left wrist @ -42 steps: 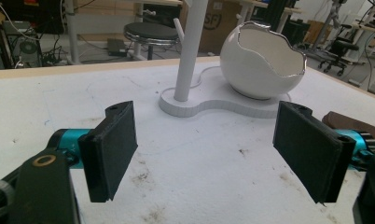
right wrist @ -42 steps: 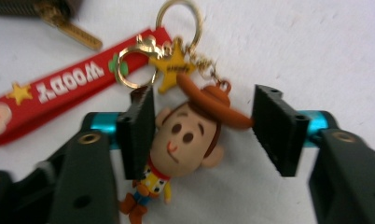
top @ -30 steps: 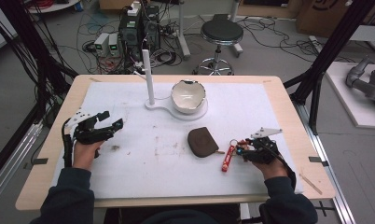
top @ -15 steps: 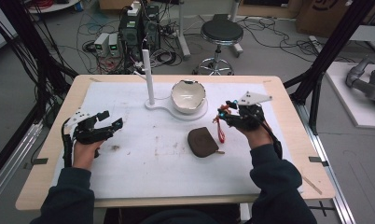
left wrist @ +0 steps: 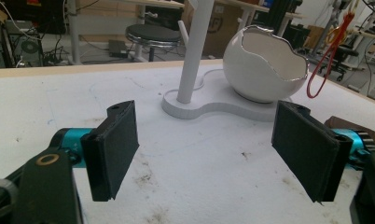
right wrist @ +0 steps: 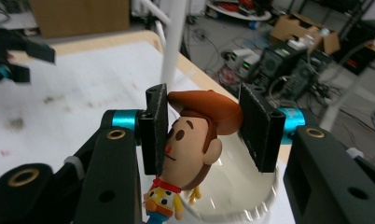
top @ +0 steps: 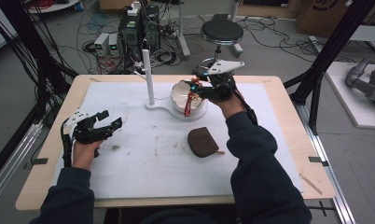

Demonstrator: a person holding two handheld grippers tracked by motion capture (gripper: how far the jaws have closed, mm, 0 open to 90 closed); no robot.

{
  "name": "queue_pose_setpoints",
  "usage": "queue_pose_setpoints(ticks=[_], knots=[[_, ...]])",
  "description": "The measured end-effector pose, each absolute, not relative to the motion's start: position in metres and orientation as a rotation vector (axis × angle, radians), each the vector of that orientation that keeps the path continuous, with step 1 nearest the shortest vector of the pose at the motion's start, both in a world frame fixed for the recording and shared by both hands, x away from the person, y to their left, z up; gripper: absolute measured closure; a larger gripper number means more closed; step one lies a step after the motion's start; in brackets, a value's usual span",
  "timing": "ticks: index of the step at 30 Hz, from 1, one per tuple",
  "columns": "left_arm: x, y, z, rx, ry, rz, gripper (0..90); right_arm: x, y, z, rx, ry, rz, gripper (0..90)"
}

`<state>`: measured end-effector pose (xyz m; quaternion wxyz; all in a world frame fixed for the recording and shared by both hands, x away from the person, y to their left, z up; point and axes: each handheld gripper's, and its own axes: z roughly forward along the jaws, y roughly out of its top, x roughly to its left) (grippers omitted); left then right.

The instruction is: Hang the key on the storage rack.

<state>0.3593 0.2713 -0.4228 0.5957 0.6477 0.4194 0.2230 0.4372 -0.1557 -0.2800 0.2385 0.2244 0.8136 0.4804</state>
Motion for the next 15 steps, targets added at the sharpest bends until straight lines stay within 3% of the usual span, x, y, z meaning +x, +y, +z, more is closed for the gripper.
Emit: queue_pose_setpoints(ticks=[15], knots=[[0.360,0.275,-0.423,1.481,0.977,0.516,22.7,0.481,-0.065,-0.246,0.468,2.313,1.392,55.3]])
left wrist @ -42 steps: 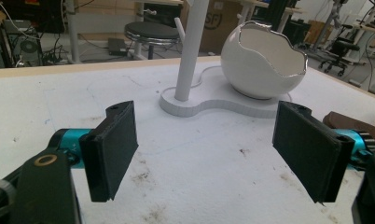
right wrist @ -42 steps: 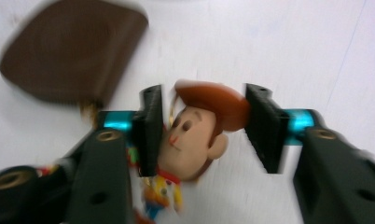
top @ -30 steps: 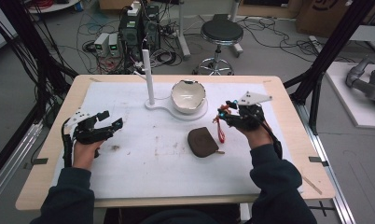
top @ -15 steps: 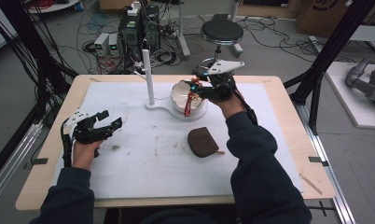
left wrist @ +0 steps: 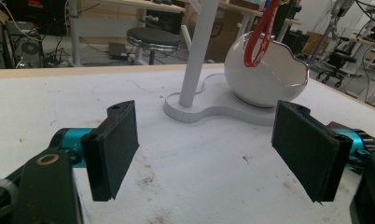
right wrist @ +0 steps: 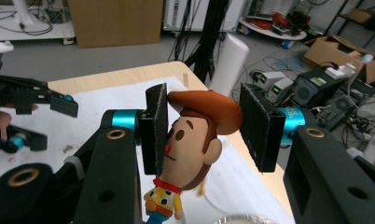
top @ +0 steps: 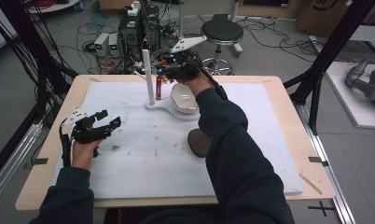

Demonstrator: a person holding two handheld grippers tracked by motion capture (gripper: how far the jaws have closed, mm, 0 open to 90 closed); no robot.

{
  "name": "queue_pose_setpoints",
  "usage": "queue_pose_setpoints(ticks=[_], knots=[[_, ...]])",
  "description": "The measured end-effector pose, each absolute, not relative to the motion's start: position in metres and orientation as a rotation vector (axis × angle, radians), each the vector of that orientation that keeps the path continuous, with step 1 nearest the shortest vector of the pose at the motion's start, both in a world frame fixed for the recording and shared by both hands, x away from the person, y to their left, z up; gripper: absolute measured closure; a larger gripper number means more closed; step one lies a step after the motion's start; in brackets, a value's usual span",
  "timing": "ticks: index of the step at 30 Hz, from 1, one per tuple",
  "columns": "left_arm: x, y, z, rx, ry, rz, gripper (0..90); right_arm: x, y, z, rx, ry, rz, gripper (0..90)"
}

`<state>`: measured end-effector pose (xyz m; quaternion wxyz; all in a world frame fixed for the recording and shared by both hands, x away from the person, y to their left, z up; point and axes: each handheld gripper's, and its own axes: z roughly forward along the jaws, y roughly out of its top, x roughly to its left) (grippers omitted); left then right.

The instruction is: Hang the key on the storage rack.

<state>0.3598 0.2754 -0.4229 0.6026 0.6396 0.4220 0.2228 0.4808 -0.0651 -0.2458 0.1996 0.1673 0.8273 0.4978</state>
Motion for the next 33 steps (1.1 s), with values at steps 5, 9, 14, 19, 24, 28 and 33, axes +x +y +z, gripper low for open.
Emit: queue_pose_setpoints(ticks=[5,9,14,19,24,28,33], knots=[[0.359,0.277,-0.422,1.481,0.978,0.520,22.6,0.487,-0.044,-0.239,0.415,2.343,1.418,55.3],[0.359,0.277,-0.422,1.473,0.978,0.520,22.7,0.492,-0.029,-0.237,0.405,2.343,1.401,55.3],[0.358,0.277,-0.422,1.475,0.976,0.518,22.7,0.504,-0.021,-0.243,0.490,2.329,1.323,55.2],[0.358,0.277,-0.423,1.476,0.978,0.517,22.7,0.515,-0.030,-0.259,0.585,2.351,1.256,55.1],[0.358,0.277,-0.423,1.475,0.977,0.518,22.7,0.518,-0.046,-0.278,0.634,2.367,1.217,54.7],[0.358,0.277,-0.423,1.480,0.978,0.517,22.7,0.514,-0.067,-0.289,0.656,2.331,1.221,49.8],[0.358,0.277,-0.423,1.488,0.981,0.514,22.7,0.507,-0.108,-0.296,0.735,2.295,1.246,43.6]])
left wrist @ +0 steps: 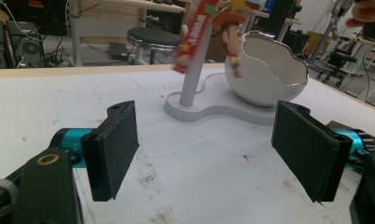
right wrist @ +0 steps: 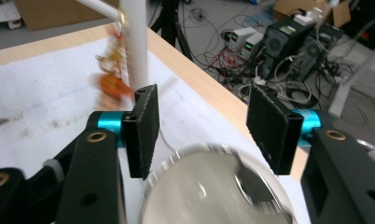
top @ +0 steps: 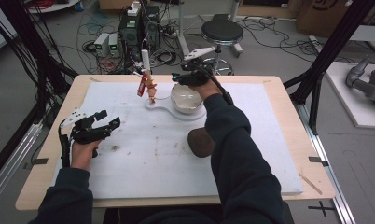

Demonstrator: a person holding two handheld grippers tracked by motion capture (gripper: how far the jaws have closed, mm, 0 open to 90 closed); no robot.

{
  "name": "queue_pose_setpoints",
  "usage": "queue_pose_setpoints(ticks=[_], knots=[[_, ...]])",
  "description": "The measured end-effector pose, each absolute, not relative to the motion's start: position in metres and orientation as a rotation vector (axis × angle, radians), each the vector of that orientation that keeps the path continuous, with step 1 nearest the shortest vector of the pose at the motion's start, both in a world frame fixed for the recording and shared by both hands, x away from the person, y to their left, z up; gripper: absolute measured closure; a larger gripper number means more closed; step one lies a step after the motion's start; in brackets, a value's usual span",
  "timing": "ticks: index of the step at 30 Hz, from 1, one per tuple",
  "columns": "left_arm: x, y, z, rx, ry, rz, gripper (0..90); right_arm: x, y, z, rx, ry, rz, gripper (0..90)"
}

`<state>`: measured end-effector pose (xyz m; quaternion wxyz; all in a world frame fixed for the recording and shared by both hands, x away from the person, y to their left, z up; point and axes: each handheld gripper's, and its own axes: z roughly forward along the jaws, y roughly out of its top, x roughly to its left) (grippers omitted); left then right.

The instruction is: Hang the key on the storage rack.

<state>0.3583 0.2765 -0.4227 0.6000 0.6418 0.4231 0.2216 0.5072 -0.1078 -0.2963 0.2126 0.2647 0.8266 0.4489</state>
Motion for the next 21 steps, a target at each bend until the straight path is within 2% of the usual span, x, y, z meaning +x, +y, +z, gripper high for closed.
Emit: queue_pose_setpoints(ticks=[5,7,9,14,17,21], knots=[[0.358,0.276,-0.423,1.492,0.978,0.517,22.7,0.497,-0.150,-0.306,0.857,2.300,1.225,33.0],[0.358,0.276,-0.423,1.494,0.978,0.516,22.7,0.488,-0.169,-0.312,0.874,2.287,1.214,31.3],[0.358,0.275,-0.423,1.491,0.977,0.516,22.7,0.472,-0.195,-0.326,0.921,2.301,1.161,26.0],[0.357,0.275,-0.422,1.494,0.974,0.517,22.8,0.448,-0.232,-0.348,0.994,2.300,1.120,24.7],[0.357,0.274,-0.422,1.495,0.969,0.521,23.0,0.422,-0.259,-0.362,1.015,2.250,1.124,24.7],[0.357,0.274,-0.421,1.494,0.968,0.526,23.0,0.408,-0.274,-0.367,1.026,2.203,1.137,24.6]])
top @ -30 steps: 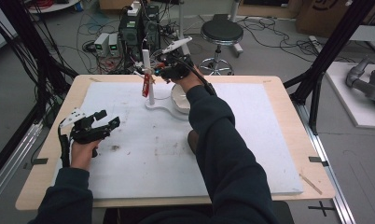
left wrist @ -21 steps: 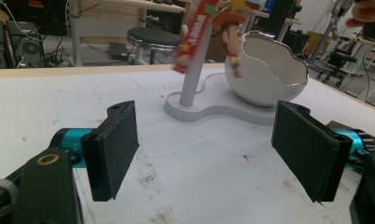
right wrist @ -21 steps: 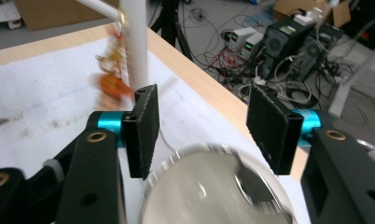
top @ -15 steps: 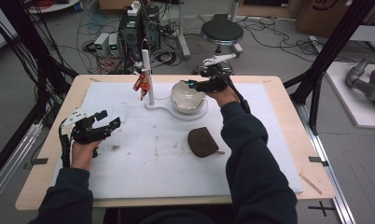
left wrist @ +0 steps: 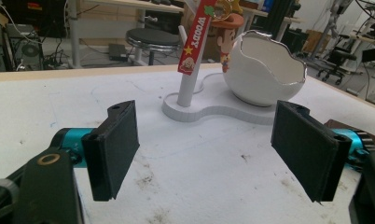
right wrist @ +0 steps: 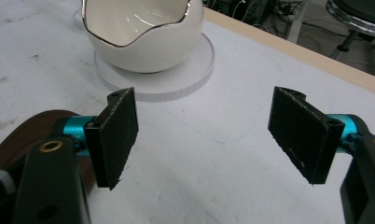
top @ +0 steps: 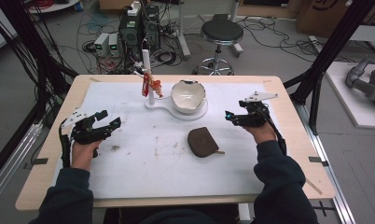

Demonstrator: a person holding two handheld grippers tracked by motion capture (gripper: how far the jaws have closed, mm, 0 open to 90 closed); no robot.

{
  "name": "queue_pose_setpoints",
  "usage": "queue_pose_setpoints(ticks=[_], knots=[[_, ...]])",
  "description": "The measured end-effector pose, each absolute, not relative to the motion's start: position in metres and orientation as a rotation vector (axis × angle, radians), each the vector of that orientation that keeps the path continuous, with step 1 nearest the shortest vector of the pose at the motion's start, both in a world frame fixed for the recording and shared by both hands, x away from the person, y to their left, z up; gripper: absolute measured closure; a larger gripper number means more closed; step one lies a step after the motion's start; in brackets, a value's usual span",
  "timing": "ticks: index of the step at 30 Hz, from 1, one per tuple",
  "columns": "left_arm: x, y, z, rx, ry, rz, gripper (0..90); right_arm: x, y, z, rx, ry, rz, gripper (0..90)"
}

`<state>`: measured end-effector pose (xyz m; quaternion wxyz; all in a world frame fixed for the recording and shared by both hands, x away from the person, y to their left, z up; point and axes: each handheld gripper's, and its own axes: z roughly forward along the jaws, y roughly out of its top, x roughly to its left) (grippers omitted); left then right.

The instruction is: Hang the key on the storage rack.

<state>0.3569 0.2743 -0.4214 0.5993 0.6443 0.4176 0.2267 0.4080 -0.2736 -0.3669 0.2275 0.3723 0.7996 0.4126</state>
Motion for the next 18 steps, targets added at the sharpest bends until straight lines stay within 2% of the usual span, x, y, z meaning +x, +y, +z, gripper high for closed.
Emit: queue_pose_setpoints(ticks=[9,18], knots=[[0.356,0.275,-0.421,1.503,0.966,0.530,23.0,0.385,-0.298,-0.383,1.080,2.111,1.186,23.0],[0.356,0.275,-0.422,1.501,0.971,0.526,23.0,0.388,-0.298,-0.395,1.095,2.126,1.156,21.9]])
